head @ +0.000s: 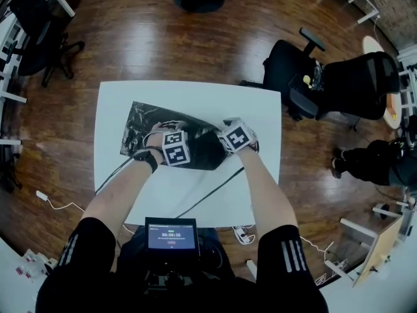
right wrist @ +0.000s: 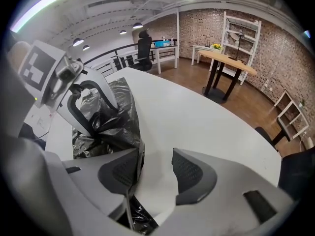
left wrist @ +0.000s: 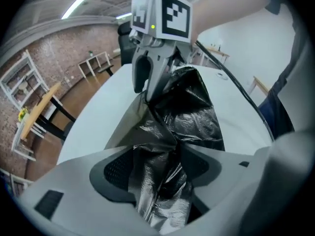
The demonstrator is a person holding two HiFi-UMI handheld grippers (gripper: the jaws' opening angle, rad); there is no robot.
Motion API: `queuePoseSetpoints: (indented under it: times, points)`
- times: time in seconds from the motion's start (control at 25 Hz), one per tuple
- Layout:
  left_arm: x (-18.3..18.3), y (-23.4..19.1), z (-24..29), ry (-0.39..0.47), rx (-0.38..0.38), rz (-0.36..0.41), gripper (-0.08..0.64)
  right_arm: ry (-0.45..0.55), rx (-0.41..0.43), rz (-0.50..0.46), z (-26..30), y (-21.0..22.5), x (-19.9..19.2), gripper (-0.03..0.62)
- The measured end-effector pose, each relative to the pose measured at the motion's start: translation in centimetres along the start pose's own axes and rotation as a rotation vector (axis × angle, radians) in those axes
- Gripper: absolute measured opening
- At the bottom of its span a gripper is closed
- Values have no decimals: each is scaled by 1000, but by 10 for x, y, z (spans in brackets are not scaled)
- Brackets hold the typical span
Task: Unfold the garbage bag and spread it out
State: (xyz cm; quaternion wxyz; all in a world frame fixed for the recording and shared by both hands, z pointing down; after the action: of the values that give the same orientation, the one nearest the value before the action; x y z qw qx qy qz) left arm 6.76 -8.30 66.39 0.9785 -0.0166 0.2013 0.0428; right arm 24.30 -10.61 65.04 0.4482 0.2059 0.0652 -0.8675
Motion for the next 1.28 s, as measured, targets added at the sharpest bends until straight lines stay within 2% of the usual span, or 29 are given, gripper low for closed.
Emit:
queuePoseSetpoints:
  times: [0.12, 0.32, 0.44, 0.56, 0.64, 0.72, 0.76, 0.84, 0.96, 1.04, 1.16, 1.28]
  points:
    - [0, -4, 0, 10, -39, -53, 313, 18, -2, 27, -4, 3, -2, 227]
    - [-2, -7, 0, 22, -60, -88, 316, 104, 30, 72, -22, 5, -4, 227]
    - [-3, -7, 0, 26, -64, -91, 322, 192, 91, 102, -50, -7, 5, 227]
    - [-4, -8, 0, 38, -68, -106, 326, 272, 137, 186, -71, -8, 0, 227]
    - [-4, -9, 0, 46, -68, -115, 328, 328, 142, 247, -89, -5, -3, 225]
    - [-4, -9, 0, 45, -62, -116, 329, 388, 132, 260, -106, -6, -5, 225]
    - [-4, -9, 0, 42, -55, -110, 330, 410, 132, 236, -113, -10, -4, 225]
    - [-2, -8, -2, 36, -38, -86, 331, 413, 139, 111, -121, -28, -2, 225]
    - [0, -6, -16, 59, -15, -57, 331, 294, 138, -161, -113, -66, 0, 225]
    - [-2, -8, -33, 80, 7, -48, 331, 190, 127, -281, -97, -80, -7, 225]
    - [-20, -15, -58, 71, 40, -25, 331, 95, 110, -342, -78, -83, -19, 227]
    - [-62, -24, -72, 5, 28, -17, 331, 41, 108, -352, -64, -79, -26, 258]
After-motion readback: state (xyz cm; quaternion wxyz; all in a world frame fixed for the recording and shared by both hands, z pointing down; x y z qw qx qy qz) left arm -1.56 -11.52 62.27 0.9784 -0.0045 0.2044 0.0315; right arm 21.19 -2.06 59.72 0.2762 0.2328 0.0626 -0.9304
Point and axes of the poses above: the fingertips, and each gripper's own axes: z forward along the fingers, y to its right, x out of its top, the point moved 9 cm from there along -z, backward along the fingers, and after that the axes turned 1 degree about -x, right-handed, at the moved point
